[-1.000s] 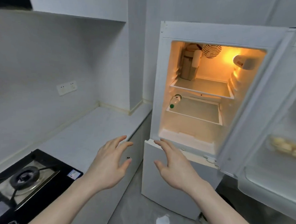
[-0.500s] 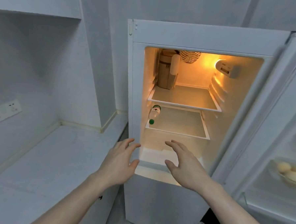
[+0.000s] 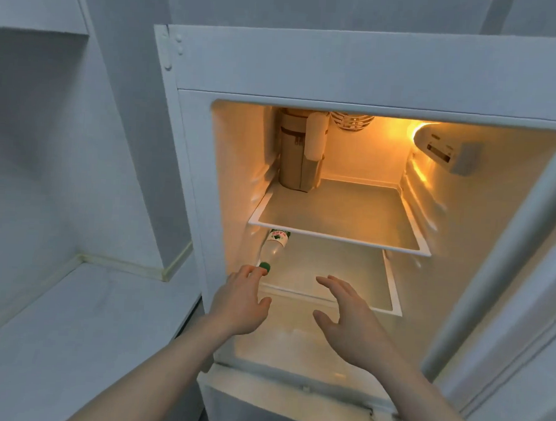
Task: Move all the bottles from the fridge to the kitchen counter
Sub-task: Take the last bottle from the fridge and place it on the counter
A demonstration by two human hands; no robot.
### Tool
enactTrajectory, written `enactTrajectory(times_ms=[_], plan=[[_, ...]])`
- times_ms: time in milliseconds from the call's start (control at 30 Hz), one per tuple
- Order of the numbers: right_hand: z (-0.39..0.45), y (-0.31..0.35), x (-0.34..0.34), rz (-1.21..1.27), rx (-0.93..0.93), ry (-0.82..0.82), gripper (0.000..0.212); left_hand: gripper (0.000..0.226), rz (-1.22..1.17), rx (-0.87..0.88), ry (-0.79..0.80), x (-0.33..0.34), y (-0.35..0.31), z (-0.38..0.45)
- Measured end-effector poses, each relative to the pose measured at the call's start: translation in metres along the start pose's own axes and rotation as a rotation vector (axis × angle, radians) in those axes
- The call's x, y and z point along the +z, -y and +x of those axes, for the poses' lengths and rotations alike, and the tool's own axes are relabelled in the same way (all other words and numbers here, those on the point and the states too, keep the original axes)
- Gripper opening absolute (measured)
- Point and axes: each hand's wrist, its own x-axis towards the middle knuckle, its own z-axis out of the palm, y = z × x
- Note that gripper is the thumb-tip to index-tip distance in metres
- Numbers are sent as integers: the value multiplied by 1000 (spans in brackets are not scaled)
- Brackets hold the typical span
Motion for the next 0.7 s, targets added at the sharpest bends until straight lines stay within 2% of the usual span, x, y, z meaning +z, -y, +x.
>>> enactTrajectory(times_ms=[267,467,700], plan=[[69,-34,-1,19,25,56,60,39,35,-212,61,35,0,85],[89,-54,-3,42,79,68,59,41,-10,-361,91,62,2,126],[96,-70,-6,68,114,95,57,38,-60,-409,-23,82,1,145]])
